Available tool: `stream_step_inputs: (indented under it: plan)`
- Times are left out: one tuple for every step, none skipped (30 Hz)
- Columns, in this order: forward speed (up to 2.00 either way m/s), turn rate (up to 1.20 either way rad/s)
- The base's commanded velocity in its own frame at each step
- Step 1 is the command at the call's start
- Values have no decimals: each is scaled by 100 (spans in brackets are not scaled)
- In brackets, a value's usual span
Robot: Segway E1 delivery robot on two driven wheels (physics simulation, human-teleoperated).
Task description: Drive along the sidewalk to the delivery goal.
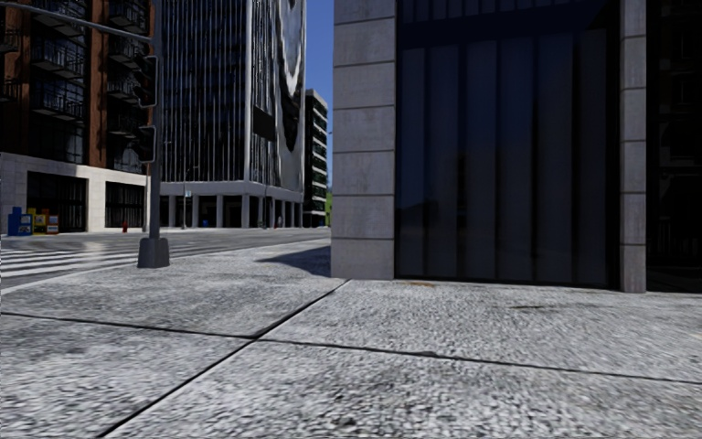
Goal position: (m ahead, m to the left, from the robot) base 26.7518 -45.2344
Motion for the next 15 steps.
stream_step_inputs:
  plan:
    - [170, 36]
    - [170, 36]
    - [170, 36]
    - [170, 36]
    - [170, 36]
    - [169, 37]
    - [168, 37]
    - [168, 37]
    - [168, 37]
    - [168, 38]
    - [168, 38]
    - [168, 38]
    - [168, 38]
    - [168, 38]
    - [168, 38]
